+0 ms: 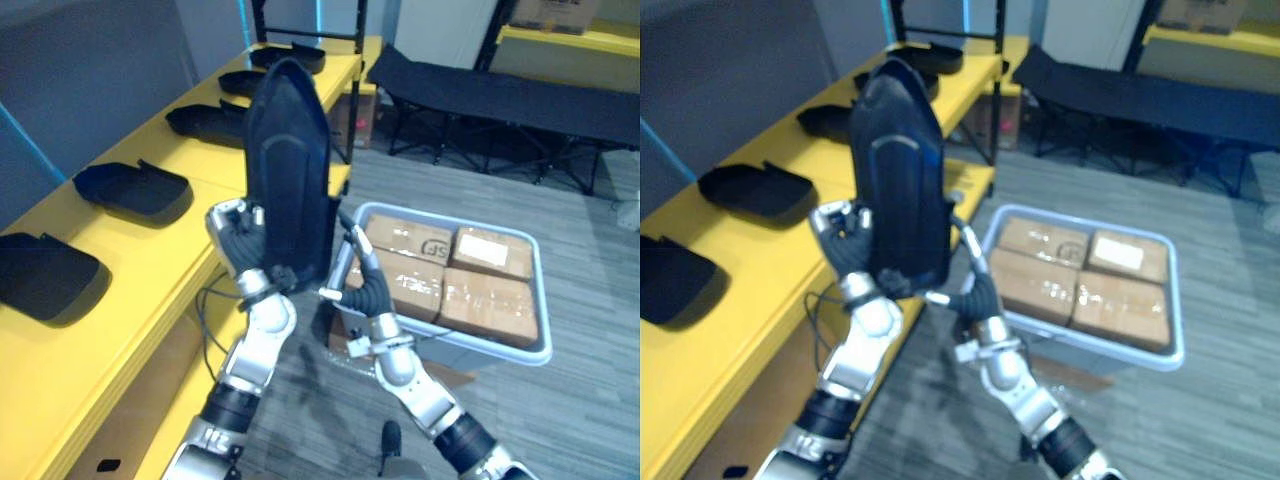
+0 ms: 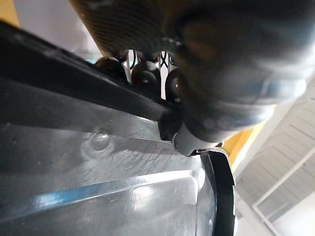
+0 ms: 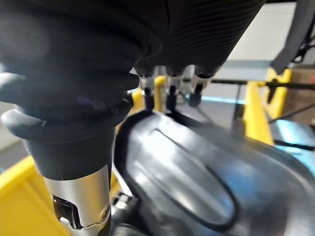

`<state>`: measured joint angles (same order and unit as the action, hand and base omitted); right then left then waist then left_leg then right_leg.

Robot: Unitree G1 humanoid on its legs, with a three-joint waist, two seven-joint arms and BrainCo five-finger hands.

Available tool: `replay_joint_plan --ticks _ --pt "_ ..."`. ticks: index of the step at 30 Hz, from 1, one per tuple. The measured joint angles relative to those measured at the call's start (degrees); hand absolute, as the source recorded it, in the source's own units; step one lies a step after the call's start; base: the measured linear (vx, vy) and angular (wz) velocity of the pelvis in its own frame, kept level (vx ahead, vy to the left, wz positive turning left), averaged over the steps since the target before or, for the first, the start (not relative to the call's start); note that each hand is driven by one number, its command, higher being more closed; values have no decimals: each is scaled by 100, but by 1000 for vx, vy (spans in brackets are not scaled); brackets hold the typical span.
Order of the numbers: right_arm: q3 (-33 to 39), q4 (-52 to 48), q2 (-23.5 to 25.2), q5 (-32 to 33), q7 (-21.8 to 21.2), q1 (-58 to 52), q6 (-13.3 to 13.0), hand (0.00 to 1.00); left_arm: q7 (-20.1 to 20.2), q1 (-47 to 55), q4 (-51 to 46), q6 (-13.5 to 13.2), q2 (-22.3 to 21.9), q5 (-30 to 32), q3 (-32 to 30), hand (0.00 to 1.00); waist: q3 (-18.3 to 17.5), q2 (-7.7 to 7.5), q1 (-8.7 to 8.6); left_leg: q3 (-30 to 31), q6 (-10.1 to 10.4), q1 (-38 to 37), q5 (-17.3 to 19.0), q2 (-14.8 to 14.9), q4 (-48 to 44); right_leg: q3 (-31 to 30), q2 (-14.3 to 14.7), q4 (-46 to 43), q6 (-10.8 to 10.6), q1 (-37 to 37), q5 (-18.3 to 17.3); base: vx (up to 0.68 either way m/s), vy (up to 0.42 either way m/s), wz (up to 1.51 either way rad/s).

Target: Walk over and take plastic housings, then place them on the shelf

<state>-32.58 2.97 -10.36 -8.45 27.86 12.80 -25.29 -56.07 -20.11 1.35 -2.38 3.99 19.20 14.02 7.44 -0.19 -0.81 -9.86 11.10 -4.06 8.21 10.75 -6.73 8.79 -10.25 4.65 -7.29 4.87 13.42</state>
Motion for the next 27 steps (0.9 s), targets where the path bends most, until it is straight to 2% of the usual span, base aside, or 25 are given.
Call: replay_joint_plan --ticks 2,7,13,16,20,23,27 --pt "0 -84 0 97 -1 3 -92 0 -73 -37 48 3 5 198 -32 100 -1 2 -1 -6 -1 -5 4 0 -2 -11 2 0 -1 0 2 0 0 0" --pt "142 -272 -2 157 -18 5 -93 0 -382 -178 253 140 12 429 -227 100 -4 8 -11 -21 -6 -20 7 0 -2 -36 8 0 -4 0 6 0 0 0" --pt "224 -272 -9 326 -49 5 -110 0 -707 -263 479 167 224 440 -862 100 -73 123 -2 -23 -8 -23 9 -1 0 -46 10 0 -6 -1 10 0 0 0" --pt "225 -284 -9 325 -42 5 -267 0 -873 -264 579 167 458 439 -1113 100 -83 138 4 -18 -9 -25 9 -1 -5 -44 10 0 -6 -7 10 0 0 0" --pt "229 -527 -8 327 11 16 -361 0 -966 -263 699 157 476 435 -1504 100 -83 139 24 -2 -9 -24 9 -1 -15 -28 8 1 -5 -20 10 0 0 0" --pt "340 -659 -9 323 183 91 -358 0 -1088 -264 811 66 485 434 -1760 100 -78 147 23 29 -17 -23 15 -1 -43 10 -2 1 -5 -59 9 -3 2 6" --pt "684 -699 -11 323 345 113 -315 0 -1197 -257 825 -301 653 411 -2094 100 -68 164 40 56 -24 -15 33 -3 -88 35 -12 50 39 -87 -25 -10 3 2"
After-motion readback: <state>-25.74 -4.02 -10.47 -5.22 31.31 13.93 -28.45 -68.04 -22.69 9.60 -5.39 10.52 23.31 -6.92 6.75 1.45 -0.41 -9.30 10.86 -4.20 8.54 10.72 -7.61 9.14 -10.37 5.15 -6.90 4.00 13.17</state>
